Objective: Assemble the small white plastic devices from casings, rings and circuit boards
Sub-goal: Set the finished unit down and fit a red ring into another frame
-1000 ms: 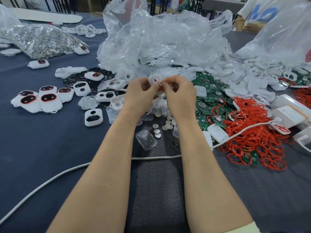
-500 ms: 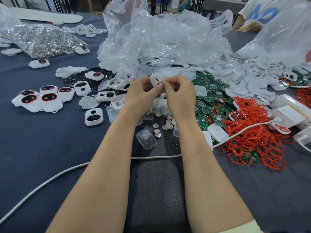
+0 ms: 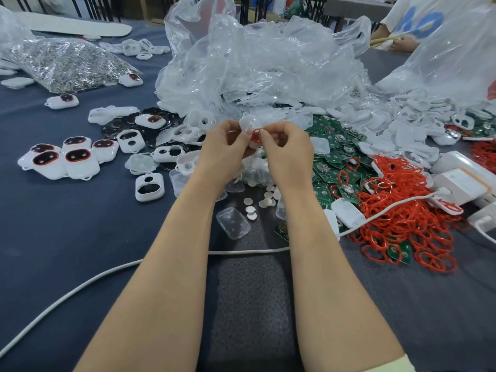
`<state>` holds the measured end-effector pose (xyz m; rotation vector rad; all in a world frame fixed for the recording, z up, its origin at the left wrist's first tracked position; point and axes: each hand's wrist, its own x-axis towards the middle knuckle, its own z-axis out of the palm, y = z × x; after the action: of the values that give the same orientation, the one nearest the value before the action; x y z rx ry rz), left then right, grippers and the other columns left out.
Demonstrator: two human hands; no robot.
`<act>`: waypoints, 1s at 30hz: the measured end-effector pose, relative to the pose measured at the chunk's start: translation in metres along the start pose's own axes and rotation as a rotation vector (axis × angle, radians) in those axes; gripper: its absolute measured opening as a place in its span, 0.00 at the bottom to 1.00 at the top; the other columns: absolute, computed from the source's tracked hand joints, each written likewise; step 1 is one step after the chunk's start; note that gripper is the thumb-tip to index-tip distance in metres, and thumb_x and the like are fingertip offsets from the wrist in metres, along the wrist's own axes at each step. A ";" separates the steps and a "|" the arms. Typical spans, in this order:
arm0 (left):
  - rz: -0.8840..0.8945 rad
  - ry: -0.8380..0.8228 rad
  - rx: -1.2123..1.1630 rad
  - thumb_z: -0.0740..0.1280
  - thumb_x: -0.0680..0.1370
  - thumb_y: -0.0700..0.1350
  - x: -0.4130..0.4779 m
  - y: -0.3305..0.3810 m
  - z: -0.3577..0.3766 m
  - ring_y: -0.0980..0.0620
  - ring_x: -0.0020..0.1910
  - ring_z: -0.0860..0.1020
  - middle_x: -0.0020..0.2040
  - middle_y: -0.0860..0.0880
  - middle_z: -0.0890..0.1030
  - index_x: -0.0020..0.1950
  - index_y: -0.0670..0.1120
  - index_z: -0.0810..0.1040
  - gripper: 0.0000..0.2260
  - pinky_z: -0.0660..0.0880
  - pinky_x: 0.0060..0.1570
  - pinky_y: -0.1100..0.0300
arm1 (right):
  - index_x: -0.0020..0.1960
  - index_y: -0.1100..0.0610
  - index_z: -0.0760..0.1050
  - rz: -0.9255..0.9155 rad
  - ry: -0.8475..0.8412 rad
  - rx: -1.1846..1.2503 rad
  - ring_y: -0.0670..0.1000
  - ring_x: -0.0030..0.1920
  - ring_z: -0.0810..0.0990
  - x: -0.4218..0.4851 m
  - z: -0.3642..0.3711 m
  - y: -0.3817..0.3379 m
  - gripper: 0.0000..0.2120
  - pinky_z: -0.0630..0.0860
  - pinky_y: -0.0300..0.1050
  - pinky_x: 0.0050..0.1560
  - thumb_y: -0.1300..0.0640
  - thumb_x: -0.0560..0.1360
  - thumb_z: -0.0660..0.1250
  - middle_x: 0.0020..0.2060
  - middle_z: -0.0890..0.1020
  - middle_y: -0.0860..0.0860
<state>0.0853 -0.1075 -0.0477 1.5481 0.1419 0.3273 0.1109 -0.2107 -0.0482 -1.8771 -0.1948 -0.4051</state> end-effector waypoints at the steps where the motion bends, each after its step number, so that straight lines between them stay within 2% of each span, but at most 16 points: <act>1: 0.019 0.008 0.032 0.62 0.81 0.40 0.000 0.000 0.001 0.49 0.50 0.82 0.49 0.44 0.82 0.55 0.41 0.74 0.05 0.77 0.44 0.67 | 0.48 0.61 0.79 0.009 0.002 -0.006 0.40 0.36 0.76 0.000 0.000 0.000 0.04 0.74 0.32 0.42 0.60 0.75 0.69 0.37 0.80 0.47; 6: 0.128 0.020 0.200 0.64 0.80 0.40 0.002 -0.003 0.005 0.48 0.46 0.81 0.46 0.46 0.81 0.53 0.42 0.75 0.04 0.78 0.56 0.51 | 0.45 0.60 0.78 0.003 0.036 -0.043 0.33 0.32 0.74 -0.001 0.004 0.000 0.02 0.70 0.26 0.38 0.61 0.74 0.69 0.32 0.76 0.42; 9: 0.158 0.028 0.271 0.64 0.80 0.40 0.003 -0.004 0.005 0.46 0.50 0.81 0.50 0.46 0.82 0.56 0.39 0.77 0.07 0.77 0.57 0.47 | 0.45 0.59 0.77 -0.009 0.059 -0.056 0.36 0.32 0.73 -0.002 0.004 0.000 0.02 0.69 0.27 0.38 0.63 0.73 0.68 0.32 0.75 0.42; 14: 0.163 0.025 0.229 0.63 0.80 0.39 0.003 -0.004 0.005 0.48 0.49 0.81 0.44 0.51 0.81 0.51 0.46 0.75 0.04 0.77 0.57 0.48 | 0.45 0.60 0.77 -0.009 0.086 -0.049 0.38 0.33 0.73 -0.001 0.002 0.001 0.02 0.71 0.31 0.39 0.64 0.73 0.68 0.32 0.74 0.42; 18: 0.178 -0.009 0.221 0.65 0.79 0.43 0.001 -0.005 0.006 0.52 0.49 0.81 0.45 0.53 0.81 0.50 0.49 0.75 0.02 0.77 0.57 0.51 | 0.43 0.58 0.77 0.003 0.093 -0.075 0.38 0.33 0.72 0.000 0.001 0.003 0.01 0.70 0.31 0.39 0.63 0.73 0.68 0.31 0.74 0.42; 20: 0.192 -0.041 0.230 0.68 0.78 0.44 -0.002 -0.005 0.006 0.55 0.49 0.81 0.46 0.55 0.81 0.48 0.52 0.74 0.04 0.78 0.57 0.53 | 0.43 0.59 0.77 0.009 0.093 -0.080 0.38 0.32 0.72 0.000 0.001 0.004 0.00 0.70 0.32 0.38 0.62 0.73 0.68 0.31 0.74 0.42; 24: 0.191 -0.061 0.233 0.67 0.79 0.43 -0.003 -0.004 0.005 0.52 0.51 0.81 0.48 0.53 0.81 0.50 0.50 0.75 0.03 0.77 0.58 0.50 | 0.43 0.59 0.78 0.009 0.072 -0.081 0.38 0.33 0.73 0.000 0.000 0.004 0.01 0.70 0.31 0.38 0.62 0.72 0.68 0.31 0.75 0.43; 28: 0.163 0.004 0.209 0.65 0.80 0.40 -0.001 -0.002 0.004 0.50 0.51 0.81 0.50 0.49 0.81 0.52 0.46 0.74 0.03 0.77 0.58 0.51 | 0.44 0.58 0.78 0.003 0.018 -0.036 0.39 0.36 0.75 0.001 -0.001 0.002 0.00 0.73 0.32 0.41 0.61 0.73 0.69 0.34 0.77 0.43; 30: 0.144 0.031 0.172 0.64 0.80 0.39 -0.001 0.000 0.004 0.51 0.49 0.81 0.50 0.47 0.81 0.51 0.47 0.74 0.03 0.77 0.58 0.51 | 0.45 0.58 0.78 -0.020 0.011 -0.017 0.39 0.36 0.75 0.001 0.000 0.001 0.00 0.73 0.32 0.42 0.62 0.74 0.69 0.34 0.77 0.43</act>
<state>0.0856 -0.1116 -0.0480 1.7283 0.0851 0.4626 0.1120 -0.2108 -0.0493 -1.8908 -0.2029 -0.4318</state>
